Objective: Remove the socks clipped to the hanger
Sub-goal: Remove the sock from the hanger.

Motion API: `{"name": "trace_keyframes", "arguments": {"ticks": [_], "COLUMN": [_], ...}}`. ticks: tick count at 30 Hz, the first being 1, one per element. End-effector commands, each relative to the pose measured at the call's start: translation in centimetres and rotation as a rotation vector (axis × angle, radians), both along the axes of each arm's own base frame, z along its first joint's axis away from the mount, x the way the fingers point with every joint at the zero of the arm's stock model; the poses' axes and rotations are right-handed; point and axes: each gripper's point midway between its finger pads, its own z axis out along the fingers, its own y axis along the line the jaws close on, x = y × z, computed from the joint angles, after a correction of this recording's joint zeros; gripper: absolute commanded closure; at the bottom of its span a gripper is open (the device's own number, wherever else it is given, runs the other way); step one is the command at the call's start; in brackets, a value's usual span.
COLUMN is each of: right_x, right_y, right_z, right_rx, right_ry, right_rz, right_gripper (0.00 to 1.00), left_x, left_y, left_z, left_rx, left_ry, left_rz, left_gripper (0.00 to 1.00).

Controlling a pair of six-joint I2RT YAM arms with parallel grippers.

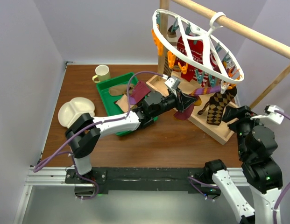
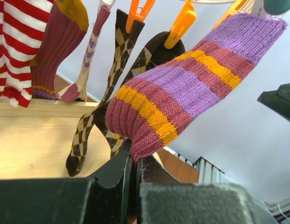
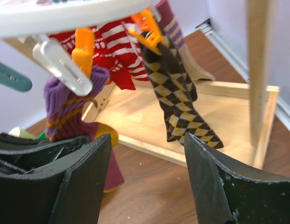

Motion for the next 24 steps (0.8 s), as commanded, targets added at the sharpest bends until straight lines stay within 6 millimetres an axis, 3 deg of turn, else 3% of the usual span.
{"name": "trace_keyframes", "arguments": {"ticks": [1,6,12,17,24], "right_x": [-0.5,1.0,2.1,2.8,3.8], "right_y": [-1.4,0.2,0.8,-0.7,-0.3], "right_z": [1.5,3.8,5.4,4.3,2.3], "right_rx": [-0.014,-0.049,-0.066,-0.111,-0.124], "right_ry": [0.002,-0.021,-0.045,-0.005,0.012], "right_rz": [-0.076,0.015,0.041,-0.046,-0.036], "right_gripper": [0.34,0.35,0.36,0.45,0.40], "left_x": [0.2,0.4,0.0,-0.4,-0.9], "left_y": [0.6,0.6,0.0,-0.4,0.9], "left_z": [4.0,3.8,3.1,2.2,2.5], "left_rx": [-0.099,-0.102,-0.106,-0.090,-0.157], "left_ry": [-0.044,-0.040,-0.014,0.014,0.083], "left_rz": [-0.012,-0.023,-0.065,-0.109,-0.278], "left_gripper": [1.00,1.00,1.00,1.00,1.00]}}
